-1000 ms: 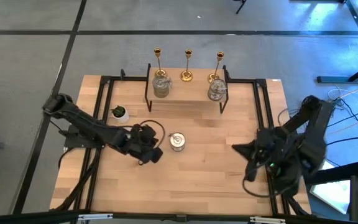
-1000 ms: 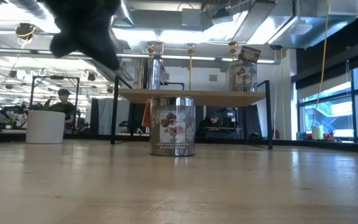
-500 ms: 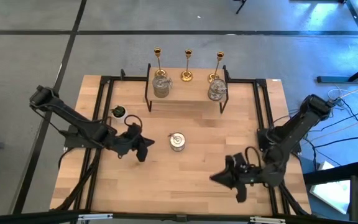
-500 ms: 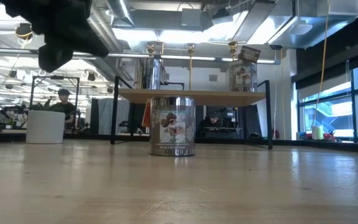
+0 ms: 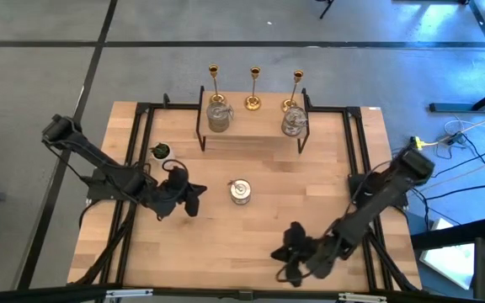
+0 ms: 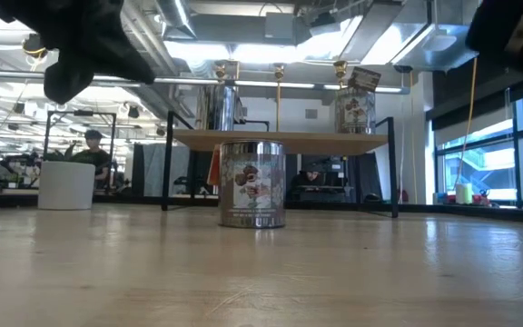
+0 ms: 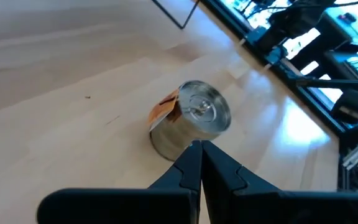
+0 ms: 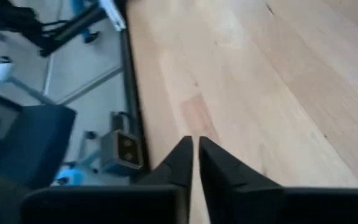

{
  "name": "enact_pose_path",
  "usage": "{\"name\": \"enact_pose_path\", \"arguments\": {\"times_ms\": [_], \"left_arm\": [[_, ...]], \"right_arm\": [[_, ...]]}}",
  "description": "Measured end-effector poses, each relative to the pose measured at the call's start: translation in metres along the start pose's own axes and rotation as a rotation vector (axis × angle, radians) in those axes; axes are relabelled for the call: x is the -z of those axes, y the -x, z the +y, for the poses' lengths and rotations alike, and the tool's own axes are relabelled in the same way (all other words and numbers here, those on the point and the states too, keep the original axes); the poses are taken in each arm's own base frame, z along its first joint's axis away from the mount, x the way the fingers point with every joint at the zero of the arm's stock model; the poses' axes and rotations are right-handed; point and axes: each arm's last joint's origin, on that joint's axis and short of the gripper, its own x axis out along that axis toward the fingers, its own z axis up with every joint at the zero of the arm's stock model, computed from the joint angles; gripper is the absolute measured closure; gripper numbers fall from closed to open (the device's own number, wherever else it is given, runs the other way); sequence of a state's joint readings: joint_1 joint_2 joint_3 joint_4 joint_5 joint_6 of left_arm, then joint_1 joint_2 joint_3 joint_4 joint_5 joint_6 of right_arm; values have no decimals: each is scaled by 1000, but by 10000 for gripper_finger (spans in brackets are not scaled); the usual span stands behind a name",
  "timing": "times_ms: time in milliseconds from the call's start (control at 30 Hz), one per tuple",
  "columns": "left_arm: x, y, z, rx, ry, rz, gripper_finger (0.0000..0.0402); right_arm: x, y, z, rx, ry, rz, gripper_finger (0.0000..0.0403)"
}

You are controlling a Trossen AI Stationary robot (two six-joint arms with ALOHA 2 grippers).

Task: Pick & Place candle stick holders
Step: Put the silver scented candle on the shelf aligned with the other silver scented candles

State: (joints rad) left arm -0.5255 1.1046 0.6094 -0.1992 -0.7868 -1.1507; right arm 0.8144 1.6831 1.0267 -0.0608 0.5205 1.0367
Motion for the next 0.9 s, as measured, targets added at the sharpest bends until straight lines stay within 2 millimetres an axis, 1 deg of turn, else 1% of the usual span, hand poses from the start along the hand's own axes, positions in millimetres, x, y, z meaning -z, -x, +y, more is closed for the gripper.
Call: {"name": "enact_pose_path", "arguments": {"times_ms": [67,167,267,400,533,633,733,800,900], "left_arm": [[2,-1,2,-17,9,6,400],[6,-3,2,-41,36,-19,400],[11,-6,1,-58,62,-38,400],[21,-14,0,-67,41,11,400],[40,-22,-1,-70,-45,94,400],[54,-29,-1,-63,-97,163,400],[66,-35,0,-68,-141,201,400],[70,-41,3,-106,-110,199,400],[70,-53,8,-157,-17,186,400]], "right_arm": [[2,-16,-1,36,4,-10,361],[4,-35,-3,104,9,-49,319],[4,-48,-5,183,38,-128,277],[5,-58,-7,218,55,-134,235],[10,-57,-15,285,96,-94,204],[13,-46,-23,388,115,-57,182],[12,-32,-35,538,148,-104,160],[8,-28,-44,624,158,-155,146],[-7,-30,-61,716,39,-244,128]]}}
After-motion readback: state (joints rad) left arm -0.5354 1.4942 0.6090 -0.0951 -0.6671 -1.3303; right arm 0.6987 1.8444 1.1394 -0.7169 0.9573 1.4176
